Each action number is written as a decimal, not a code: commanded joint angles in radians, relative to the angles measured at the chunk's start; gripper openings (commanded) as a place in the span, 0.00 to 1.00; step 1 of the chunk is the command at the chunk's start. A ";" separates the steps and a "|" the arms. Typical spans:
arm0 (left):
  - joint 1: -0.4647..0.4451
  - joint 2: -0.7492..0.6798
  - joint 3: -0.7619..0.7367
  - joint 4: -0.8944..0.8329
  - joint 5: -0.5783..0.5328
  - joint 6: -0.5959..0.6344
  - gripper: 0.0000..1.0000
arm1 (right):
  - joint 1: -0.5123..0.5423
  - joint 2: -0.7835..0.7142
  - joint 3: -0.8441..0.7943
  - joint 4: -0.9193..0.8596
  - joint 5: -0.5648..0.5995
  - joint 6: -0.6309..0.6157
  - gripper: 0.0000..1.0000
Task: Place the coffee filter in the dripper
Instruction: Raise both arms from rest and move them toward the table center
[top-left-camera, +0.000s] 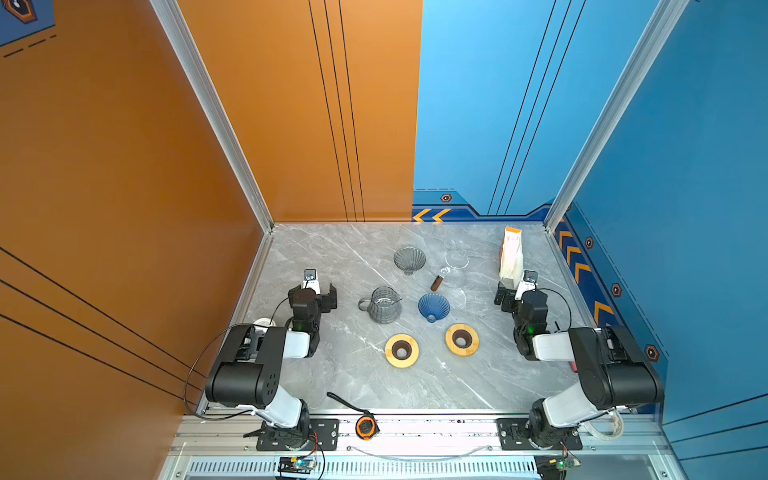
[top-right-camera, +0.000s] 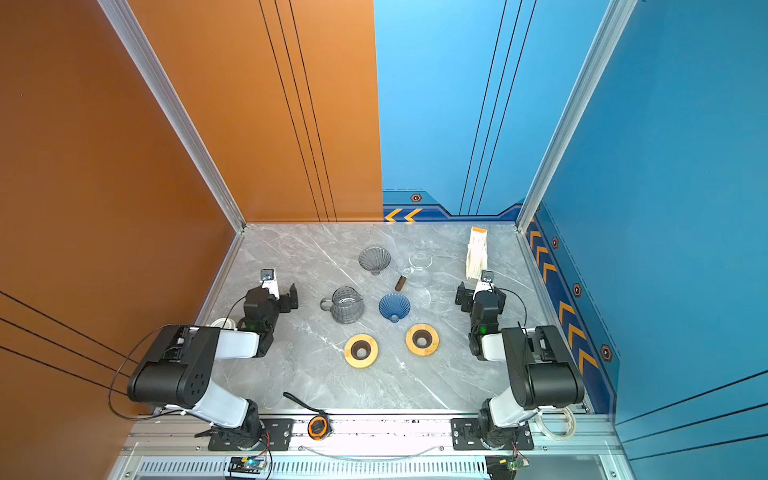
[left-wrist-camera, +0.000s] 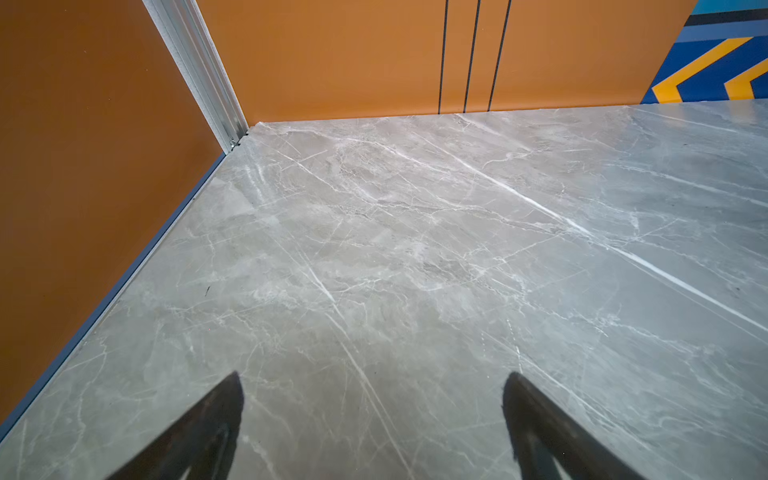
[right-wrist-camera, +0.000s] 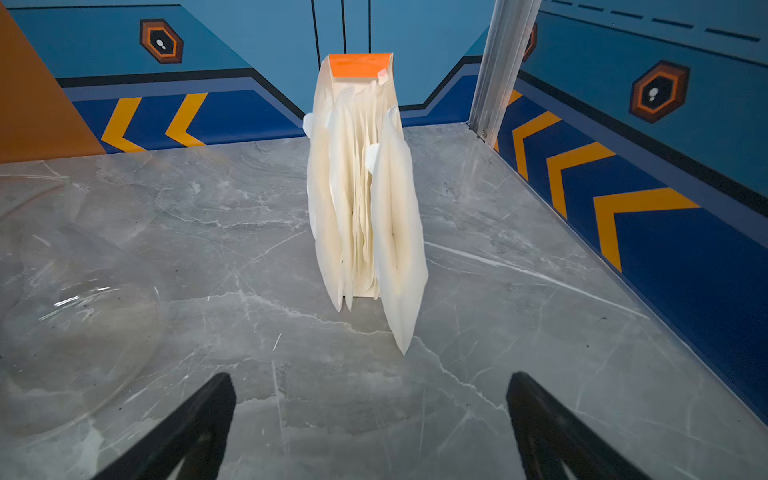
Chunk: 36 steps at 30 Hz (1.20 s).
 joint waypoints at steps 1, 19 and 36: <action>0.010 0.006 -0.009 0.013 0.017 -0.004 0.98 | 0.003 -0.001 0.007 -0.019 0.019 -0.011 1.00; 0.010 0.007 -0.010 0.013 0.018 -0.004 0.98 | 0.000 -0.001 0.008 -0.022 0.013 -0.008 1.00; 0.021 0.005 -0.011 0.013 0.038 -0.009 0.98 | -0.003 -0.002 0.008 -0.024 0.007 -0.007 1.00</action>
